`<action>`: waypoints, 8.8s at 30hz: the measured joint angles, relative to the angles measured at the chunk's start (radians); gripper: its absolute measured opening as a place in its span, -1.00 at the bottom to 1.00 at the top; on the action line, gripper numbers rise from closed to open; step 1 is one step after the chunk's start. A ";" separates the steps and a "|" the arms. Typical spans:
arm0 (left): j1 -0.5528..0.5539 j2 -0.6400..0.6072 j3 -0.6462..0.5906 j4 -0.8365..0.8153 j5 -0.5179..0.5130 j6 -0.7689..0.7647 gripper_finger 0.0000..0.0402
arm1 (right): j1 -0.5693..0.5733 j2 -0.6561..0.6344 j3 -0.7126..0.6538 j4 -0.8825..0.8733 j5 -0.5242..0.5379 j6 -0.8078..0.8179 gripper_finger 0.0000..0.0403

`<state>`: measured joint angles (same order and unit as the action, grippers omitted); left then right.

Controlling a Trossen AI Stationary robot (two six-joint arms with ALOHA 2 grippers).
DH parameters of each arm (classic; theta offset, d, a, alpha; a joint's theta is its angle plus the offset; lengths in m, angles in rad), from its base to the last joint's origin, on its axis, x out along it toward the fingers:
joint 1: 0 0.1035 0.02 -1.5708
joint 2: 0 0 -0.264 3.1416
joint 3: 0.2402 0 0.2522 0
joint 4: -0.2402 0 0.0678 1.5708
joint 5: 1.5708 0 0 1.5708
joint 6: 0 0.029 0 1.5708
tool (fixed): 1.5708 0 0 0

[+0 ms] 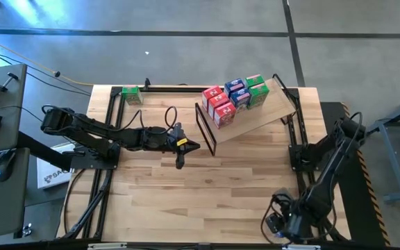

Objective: Stack cereal on shelf
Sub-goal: Put the blue cereal box on the shelf aligned with the blue cereal box, then put the green cereal box on the shelf aligned with the green cereal box

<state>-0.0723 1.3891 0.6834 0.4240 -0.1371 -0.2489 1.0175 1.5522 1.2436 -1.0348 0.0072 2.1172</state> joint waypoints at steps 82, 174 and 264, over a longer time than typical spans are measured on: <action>-0.001 -0.001 0.000 -0.010 0.004 -0.037 -0.91 | -1.118 0.043 0.503 -0.536 0.352 -2.522 -0.27; 0.015 -0.001 0.000 -0.062 -0.004 -0.089 -0.91 | -0.961 -0.319 -0.174 0.444 0.403 -1.912 -1.00; 0.297 -0.247 0.058 -0.650 0.074 0.110 -0.99 | -0.784 -0.374 -0.111 0.004 0.677 -1.692 -1.00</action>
<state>0.2246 1.1425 0.7416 -0.2260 -0.0634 -0.1386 0.2337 1.1786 1.1327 -1.0310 0.6846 0.4255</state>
